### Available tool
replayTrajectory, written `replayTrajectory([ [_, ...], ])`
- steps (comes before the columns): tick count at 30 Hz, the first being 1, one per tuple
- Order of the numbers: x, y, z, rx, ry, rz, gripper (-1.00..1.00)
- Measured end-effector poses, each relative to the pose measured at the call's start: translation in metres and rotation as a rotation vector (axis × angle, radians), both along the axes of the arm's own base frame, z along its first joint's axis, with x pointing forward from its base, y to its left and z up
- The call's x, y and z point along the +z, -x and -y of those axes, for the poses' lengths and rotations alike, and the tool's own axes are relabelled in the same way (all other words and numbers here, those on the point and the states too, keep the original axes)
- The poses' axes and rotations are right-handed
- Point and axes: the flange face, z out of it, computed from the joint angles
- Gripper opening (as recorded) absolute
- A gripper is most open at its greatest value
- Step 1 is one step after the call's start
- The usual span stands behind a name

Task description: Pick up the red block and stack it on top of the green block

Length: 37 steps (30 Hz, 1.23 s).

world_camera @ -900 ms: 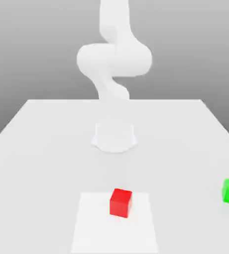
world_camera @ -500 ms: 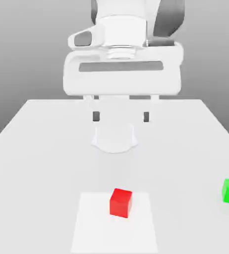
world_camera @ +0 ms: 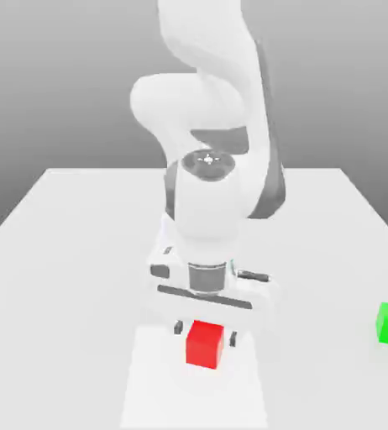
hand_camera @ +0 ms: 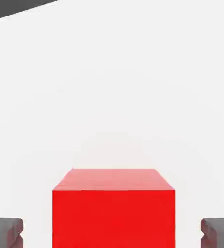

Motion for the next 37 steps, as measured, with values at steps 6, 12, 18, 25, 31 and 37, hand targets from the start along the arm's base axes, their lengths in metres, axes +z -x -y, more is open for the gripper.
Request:
replayTrajectory([
  [6,0.001,0.000,0.000,0.000,0.000,0.001,-1.00],
  [12,0.051,-0.001,0.000,0.000,0.001,0.000,-1.00],
  [18,0.071,-0.019,-0.029,-0.016,0.009,-0.003,-1.00],
  [25,0.082,-0.010,-0.136,0.125,0.010,-0.001,-1.00],
  [31,0.075,0.053,-0.311,0.413,0.000,0.002,-1.00],
  [37,0.041,0.060,-0.329,0.434,-0.001,0.002,1.00],
])
